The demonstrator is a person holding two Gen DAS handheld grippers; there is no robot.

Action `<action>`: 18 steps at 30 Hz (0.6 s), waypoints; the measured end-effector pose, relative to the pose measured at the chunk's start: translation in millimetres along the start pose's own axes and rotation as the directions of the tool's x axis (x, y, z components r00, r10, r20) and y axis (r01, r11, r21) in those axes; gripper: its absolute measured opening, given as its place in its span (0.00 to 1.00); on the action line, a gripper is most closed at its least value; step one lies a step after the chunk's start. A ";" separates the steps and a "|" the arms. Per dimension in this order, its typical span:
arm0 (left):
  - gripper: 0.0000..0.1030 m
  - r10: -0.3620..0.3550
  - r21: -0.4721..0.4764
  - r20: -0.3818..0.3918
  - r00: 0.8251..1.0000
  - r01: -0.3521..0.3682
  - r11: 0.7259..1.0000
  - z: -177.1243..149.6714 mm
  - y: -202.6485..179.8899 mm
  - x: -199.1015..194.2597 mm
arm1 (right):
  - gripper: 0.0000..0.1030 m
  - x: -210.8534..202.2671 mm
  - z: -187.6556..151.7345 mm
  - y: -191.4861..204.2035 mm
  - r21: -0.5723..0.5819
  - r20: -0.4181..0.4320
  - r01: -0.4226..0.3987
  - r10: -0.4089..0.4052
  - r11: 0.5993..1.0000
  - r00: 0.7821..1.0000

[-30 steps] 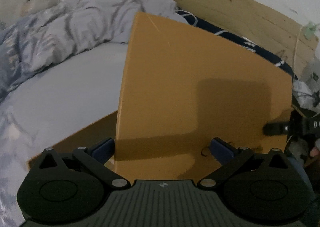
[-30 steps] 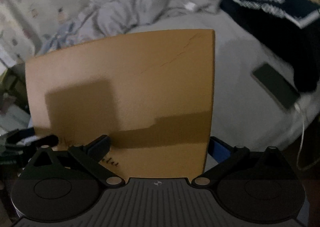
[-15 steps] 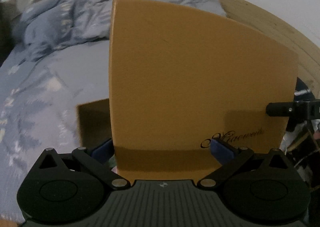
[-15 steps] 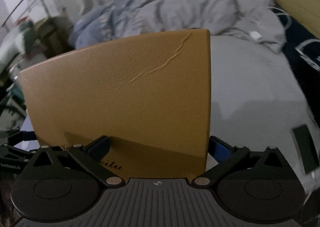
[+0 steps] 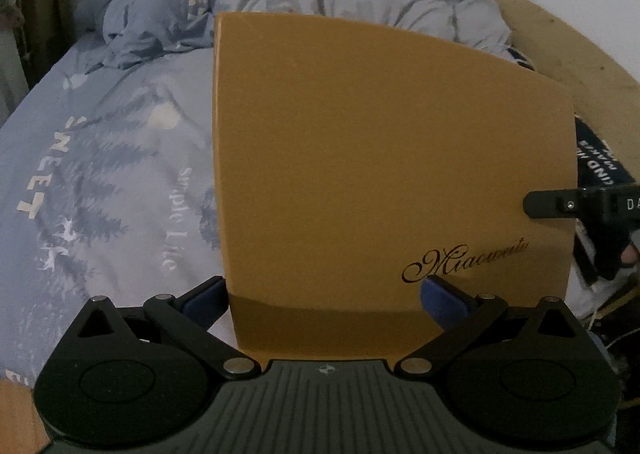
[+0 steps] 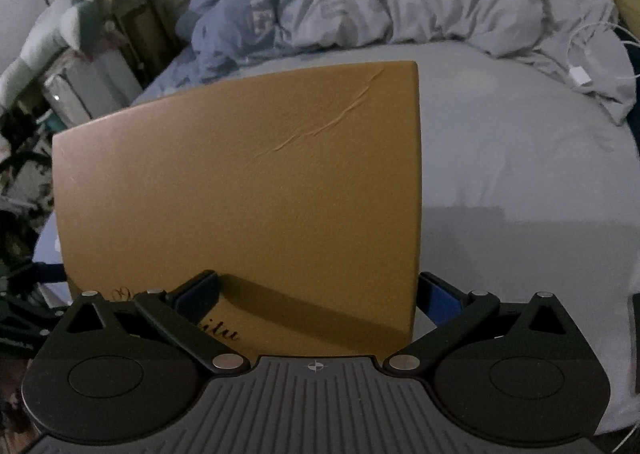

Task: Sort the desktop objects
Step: 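Press the lid flat onto the box with both grippers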

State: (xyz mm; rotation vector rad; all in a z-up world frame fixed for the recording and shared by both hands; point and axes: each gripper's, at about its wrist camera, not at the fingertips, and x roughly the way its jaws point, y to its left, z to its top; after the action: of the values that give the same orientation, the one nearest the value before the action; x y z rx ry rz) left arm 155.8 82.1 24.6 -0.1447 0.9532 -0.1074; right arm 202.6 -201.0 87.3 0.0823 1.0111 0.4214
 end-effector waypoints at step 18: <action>1.00 -0.029 -0.061 -0.095 0.995 0.023 0.998 11.0 25.6 54.0 | 1.00 75.8 19.0 13.3 -0.028 -0.109 -0.013 0.010 1.000 0.994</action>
State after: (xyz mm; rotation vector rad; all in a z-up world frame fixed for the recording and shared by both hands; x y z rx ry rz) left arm 196.6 99.7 -16.9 -0.2085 1.0511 -0.1105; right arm 249.2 -157.7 40.0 0.0398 1.1126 0.4544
